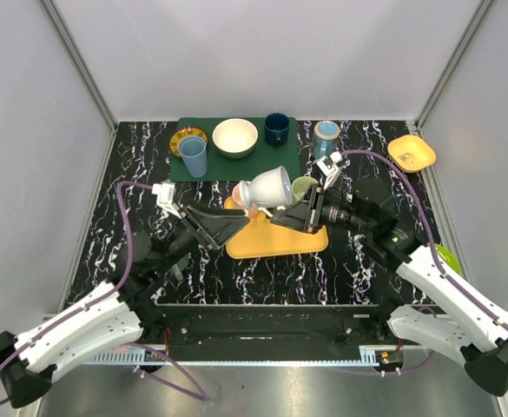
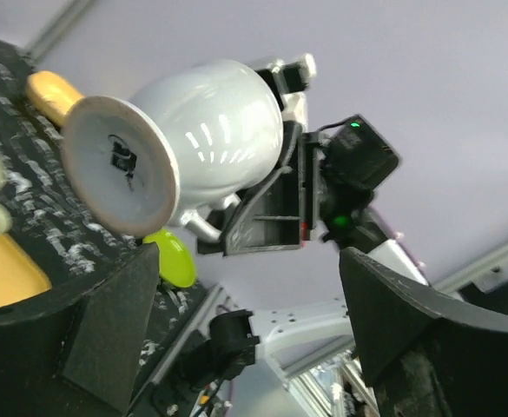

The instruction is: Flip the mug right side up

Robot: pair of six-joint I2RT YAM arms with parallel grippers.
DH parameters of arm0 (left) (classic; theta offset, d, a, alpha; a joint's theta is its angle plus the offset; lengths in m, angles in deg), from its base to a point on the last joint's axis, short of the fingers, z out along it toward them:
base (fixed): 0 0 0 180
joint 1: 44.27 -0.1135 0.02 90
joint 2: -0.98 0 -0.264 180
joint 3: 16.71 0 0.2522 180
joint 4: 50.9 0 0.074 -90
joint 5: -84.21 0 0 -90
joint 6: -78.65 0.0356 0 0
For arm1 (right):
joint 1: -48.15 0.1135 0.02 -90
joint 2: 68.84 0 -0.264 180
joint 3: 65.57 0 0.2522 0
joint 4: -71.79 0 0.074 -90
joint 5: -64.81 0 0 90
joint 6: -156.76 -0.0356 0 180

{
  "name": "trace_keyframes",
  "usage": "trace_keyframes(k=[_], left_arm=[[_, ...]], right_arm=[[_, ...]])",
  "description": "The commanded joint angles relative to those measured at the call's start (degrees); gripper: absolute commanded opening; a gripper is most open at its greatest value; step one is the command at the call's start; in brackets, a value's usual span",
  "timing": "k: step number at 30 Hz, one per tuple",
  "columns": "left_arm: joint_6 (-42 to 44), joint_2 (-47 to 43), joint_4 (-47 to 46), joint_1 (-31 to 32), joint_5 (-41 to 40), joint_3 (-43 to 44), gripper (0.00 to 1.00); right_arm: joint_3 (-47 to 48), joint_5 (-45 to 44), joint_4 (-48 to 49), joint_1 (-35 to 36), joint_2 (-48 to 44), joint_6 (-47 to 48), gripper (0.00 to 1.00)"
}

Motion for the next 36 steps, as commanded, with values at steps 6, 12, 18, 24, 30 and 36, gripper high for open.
trace_keyframes(k=[6,12,18,24,30,36], left_arm=[[5.2,-17.9,29.7,-0.3,-21.7,-3.0,0.88],[5.1,-21.8,36.5,-0.3,-24.4,-3.9,0.88],[6.2,-18.7,45.5,-0.2,-26.8,-0.1,0.86],[6.4,-18.8,52.2,-0.3,-30.8,1.0,0.86],[5.1,-20.7,56.7,-0.2,-34.8,1.0,0.86],[6.1,-22.0,60.7,-0.2,-37.5,2.3,0.87]], right_arm=[[6.7,-35.2,-40.2,-0.3,-4.4,19.4,0.00],[3.2,-38.4,-41.1,-0.3,1.4,19.5,0.00],[2.5,-38.9,-40.0,-0.3,8.9,20.0,0.00],[0.6,-41.8,-36.5,-0.3,13.4,21.2,0.00],[-1.0,-44.4,-32.7,-0.2,18.0,21.1,0.00],[-1.0,-46.8,-31.1,-0.2,21.5,21.3,0.00]])
